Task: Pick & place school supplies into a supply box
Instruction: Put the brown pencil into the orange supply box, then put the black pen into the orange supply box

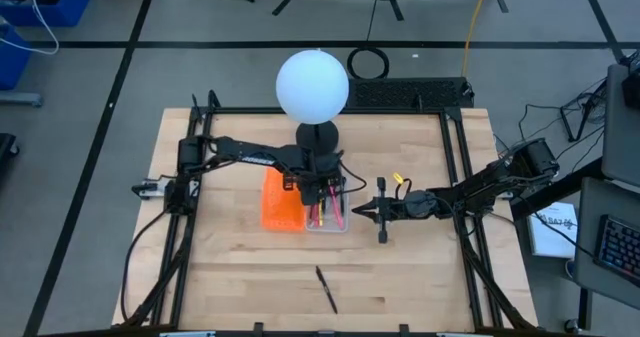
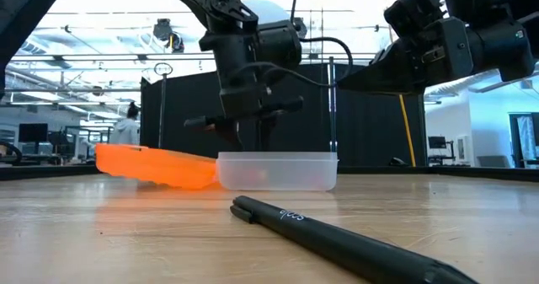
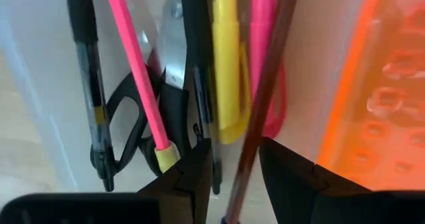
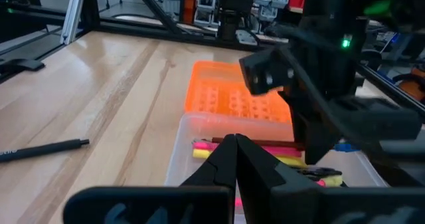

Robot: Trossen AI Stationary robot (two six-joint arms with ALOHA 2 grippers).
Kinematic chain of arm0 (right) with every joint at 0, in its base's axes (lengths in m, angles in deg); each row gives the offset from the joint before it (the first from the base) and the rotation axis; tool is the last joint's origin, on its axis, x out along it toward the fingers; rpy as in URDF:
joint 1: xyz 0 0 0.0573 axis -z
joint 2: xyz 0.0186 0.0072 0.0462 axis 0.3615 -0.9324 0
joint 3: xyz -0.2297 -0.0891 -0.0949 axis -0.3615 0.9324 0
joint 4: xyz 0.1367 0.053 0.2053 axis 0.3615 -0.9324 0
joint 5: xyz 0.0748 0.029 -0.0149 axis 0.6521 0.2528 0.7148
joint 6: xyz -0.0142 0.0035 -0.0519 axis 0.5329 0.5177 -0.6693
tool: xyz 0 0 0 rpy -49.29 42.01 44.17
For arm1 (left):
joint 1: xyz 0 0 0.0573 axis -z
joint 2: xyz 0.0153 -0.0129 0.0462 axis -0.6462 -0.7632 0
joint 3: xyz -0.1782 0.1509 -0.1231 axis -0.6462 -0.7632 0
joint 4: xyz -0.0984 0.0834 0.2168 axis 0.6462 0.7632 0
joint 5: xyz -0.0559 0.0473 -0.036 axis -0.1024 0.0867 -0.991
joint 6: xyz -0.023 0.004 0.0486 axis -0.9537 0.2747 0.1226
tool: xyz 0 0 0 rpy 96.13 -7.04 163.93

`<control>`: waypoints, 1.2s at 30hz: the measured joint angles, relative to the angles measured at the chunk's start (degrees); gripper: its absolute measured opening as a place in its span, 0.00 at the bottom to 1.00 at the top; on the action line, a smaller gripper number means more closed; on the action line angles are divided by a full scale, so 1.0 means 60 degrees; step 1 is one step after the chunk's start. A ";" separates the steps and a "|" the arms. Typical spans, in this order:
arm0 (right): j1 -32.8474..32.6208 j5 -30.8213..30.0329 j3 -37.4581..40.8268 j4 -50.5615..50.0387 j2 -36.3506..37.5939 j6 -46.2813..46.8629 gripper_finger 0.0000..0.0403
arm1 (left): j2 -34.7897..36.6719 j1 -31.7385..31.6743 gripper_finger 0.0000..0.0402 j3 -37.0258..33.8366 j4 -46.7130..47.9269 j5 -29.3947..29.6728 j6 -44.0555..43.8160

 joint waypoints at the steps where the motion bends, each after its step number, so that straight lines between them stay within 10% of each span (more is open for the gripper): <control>1: 0.0000 0.0000 0.0000 0.0000 0.0000 0.0003 0.00 | -0.0077 -0.0004 0.33 0.0000 -0.0032 0.0114 0.0003; 30: -0.0003 -0.0022 -0.0001 0.0053 0.0000 0.0025 0.00 | 0.1263 0.0695 0.10 -0.0006 0.0324 0.1931 -0.1051; 36: -0.0003 -0.0007 0.0000 0.0067 0.0000 0.0027 0.00 | 0.3272 0.0380 0.02 -0.0205 0.2258 -0.0678 -0.3157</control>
